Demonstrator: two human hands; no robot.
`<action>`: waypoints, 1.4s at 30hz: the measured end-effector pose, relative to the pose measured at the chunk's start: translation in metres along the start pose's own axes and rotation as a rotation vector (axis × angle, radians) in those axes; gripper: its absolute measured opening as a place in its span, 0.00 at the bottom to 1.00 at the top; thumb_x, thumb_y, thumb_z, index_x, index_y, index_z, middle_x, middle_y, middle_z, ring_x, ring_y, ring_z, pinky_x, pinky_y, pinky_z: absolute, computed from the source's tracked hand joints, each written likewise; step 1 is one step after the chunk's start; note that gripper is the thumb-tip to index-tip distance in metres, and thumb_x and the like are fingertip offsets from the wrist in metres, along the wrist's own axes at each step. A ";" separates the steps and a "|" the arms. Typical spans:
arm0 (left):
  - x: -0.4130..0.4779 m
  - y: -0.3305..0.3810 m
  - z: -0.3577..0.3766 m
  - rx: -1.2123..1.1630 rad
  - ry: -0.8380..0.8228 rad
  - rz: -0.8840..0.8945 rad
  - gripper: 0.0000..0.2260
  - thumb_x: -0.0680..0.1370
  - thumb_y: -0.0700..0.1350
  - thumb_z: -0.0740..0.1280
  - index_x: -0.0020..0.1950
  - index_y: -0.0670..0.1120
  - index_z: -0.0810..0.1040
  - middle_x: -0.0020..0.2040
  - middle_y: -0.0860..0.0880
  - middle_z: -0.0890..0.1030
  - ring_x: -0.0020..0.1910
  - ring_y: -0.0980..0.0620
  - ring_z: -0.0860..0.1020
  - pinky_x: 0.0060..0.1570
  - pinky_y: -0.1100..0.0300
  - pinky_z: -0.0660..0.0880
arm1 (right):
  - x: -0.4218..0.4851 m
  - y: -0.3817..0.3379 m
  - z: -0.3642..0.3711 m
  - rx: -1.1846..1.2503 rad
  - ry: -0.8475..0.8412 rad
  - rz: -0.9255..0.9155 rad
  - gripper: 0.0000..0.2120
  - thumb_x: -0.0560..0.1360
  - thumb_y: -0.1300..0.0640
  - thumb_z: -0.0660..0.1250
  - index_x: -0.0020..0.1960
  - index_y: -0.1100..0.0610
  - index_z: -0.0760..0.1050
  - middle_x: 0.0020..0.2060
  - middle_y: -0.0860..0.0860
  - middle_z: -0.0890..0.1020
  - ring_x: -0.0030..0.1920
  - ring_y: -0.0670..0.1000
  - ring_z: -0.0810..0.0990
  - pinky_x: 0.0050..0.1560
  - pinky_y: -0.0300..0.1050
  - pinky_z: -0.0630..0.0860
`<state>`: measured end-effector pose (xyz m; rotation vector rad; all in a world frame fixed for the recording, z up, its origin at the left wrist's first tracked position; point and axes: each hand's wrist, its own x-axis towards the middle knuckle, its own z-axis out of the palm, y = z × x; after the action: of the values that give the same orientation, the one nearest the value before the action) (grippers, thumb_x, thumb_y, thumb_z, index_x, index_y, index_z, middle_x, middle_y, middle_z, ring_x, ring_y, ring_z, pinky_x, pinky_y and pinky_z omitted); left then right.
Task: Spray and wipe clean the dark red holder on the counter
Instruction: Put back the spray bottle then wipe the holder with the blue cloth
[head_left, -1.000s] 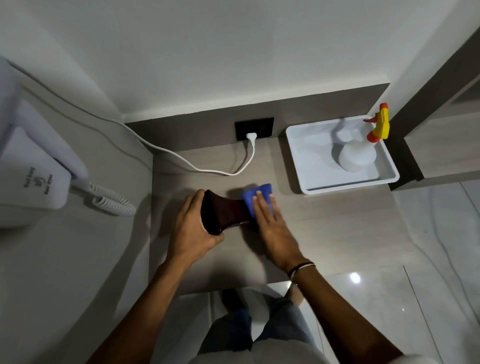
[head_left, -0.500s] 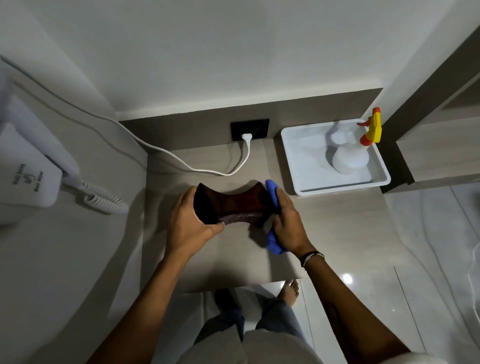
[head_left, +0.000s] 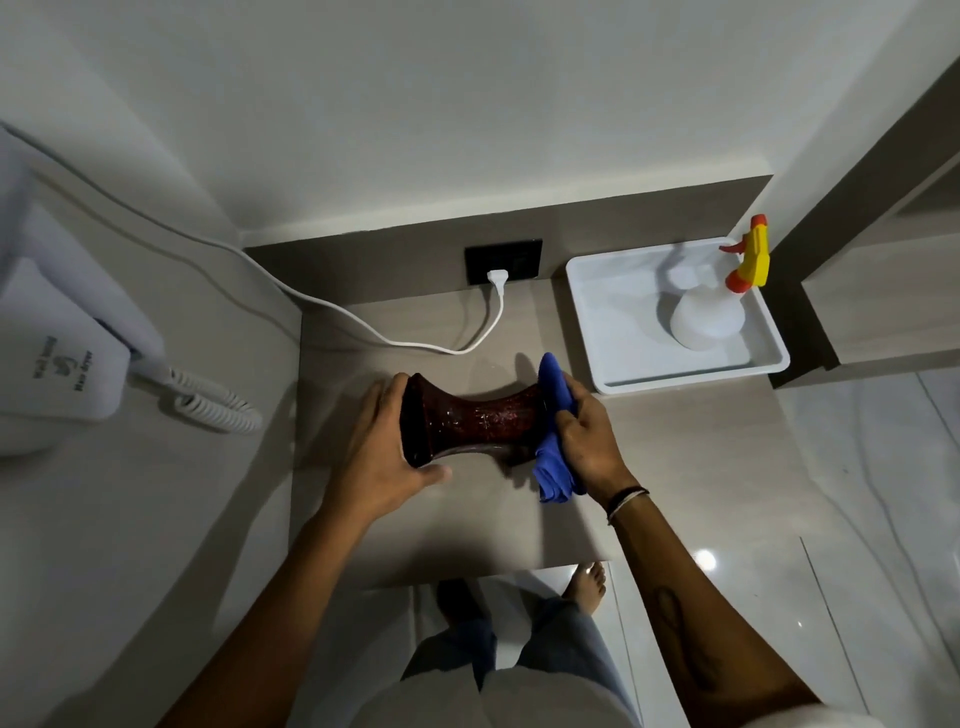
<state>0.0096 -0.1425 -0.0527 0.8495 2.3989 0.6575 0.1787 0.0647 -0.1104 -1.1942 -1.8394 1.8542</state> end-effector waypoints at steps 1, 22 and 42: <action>0.000 0.001 0.003 0.012 0.077 0.040 0.56 0.61 0.49 0.87 0.82 0.53 0.60 0.80 0.46 0.68 0.78 0.44 0.70 0.74 0.41 0.72 | -0.006 0.003 0.003 -0.167 0.003 -0.111 0.34 0.79 0.77 0.55 0.83 0.60 0.63 0.79 0.56 0.71 0.79 0.57 0.71 0.82 0.47 0.67; 0.001 0.006 0.007 0.004 0.205 0.187 0.42 0.58 0.41 0.83 0.70 0.48 0.70 0.62 0.47 0.77 0.60 0.44 0.77 0.55 0.57 0.73 | -0.052 0.014 0.043 -0.923 -0.151 -0.308 0.46 0.80 0.74 0.61 0.86 0.59 0.35 0.85 0.55 0.31 0.86 0.64 0.35 0.86 0.62 0.57; 0.000 0.007 0.009 -0.050 0.209 0.151 0.34 0.63 0.45 0.75 0.69 0.42 0.78 0.64 0.41 0.82 0.63 0.39 0.81 0.63 0.48 0.78 | -0.086 -0.028 0.093 -0.511 -0.355 -0.607 0.41 0.79 0.64 0.54 0.87 0.52 0.40 0.87 0.51 0.39 0.88 0.58 0.42 0.86 0.58 0.55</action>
<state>0.0179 -0.1349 -0.0553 0.9912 2.5063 0.9012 0.1581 -0.0557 -0.0674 -0.3259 -2.5984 1.3440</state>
